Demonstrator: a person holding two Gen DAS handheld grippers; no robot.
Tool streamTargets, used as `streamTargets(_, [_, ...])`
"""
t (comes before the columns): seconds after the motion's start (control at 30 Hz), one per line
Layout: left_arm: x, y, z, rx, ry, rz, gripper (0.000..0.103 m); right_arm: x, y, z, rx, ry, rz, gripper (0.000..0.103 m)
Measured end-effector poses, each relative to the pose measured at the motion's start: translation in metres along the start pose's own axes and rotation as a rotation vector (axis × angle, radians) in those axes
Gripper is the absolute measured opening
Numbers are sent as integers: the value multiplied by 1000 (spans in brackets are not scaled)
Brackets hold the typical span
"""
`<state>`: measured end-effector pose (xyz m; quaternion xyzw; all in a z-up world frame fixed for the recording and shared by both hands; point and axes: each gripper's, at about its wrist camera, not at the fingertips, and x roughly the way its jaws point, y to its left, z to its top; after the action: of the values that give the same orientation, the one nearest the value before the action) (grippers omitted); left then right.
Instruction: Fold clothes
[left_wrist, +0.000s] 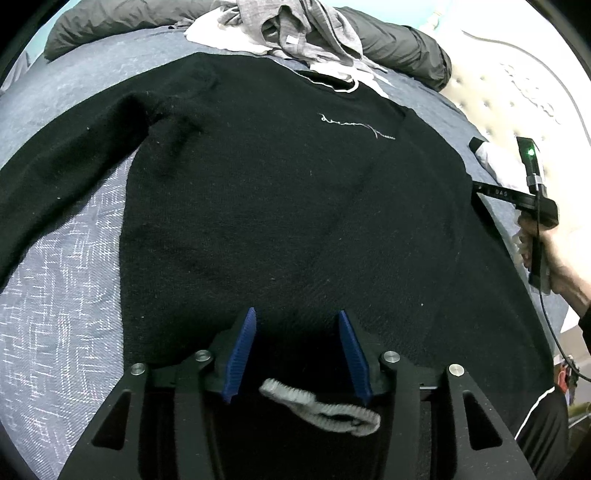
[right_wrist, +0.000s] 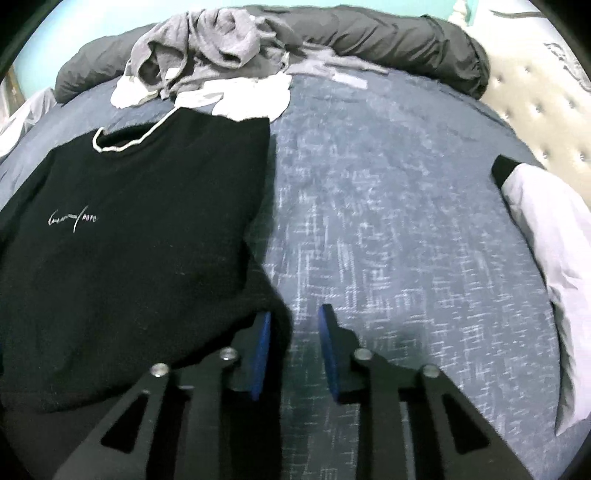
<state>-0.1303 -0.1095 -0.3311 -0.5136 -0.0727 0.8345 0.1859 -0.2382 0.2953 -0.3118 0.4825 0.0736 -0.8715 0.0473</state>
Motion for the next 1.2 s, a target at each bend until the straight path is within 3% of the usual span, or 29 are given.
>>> streamTargets(0.17, [-1,0,1,6,1,3,52,0,-3,-1,11,1,7,19])
streamTargets(0.3, [-1,0,1,8,1,5,52,-3,-7,-3,36,-5,67,17])
streamTargets(0.43, [-1,-1,1,14,2,11,53,-4,-8,-3,12,-6,59,16])
streamTargets(0.67, [-1,0,1,14,4,6,53,3,-17,-8,85,7,83,10])
streamTargets(0.8, [-1,0,1,13,4,6,53,-1,-32,-10,169,19,166,10])
streamTargets(0.9, [-1,-1,0,15,5,9,53,-12,-55,-12,264,6,160,10])
streamTargets(1.03, [-1,-1,0,16,3,12,53,-18,-67,-8,318,16,240,15])
streamTargets(1.1, [-1,-2,-1,15,2,14,53,-18,-57,-1,294,13,276,29])
streamTargets(1.13, [0,-3,0,14,2,15,53,-16,-50,2,276,13,297,42])
streamTargets(1.2, [0,-3,-1,14,2,16,53,-8,-39,8,241,35,309,45])
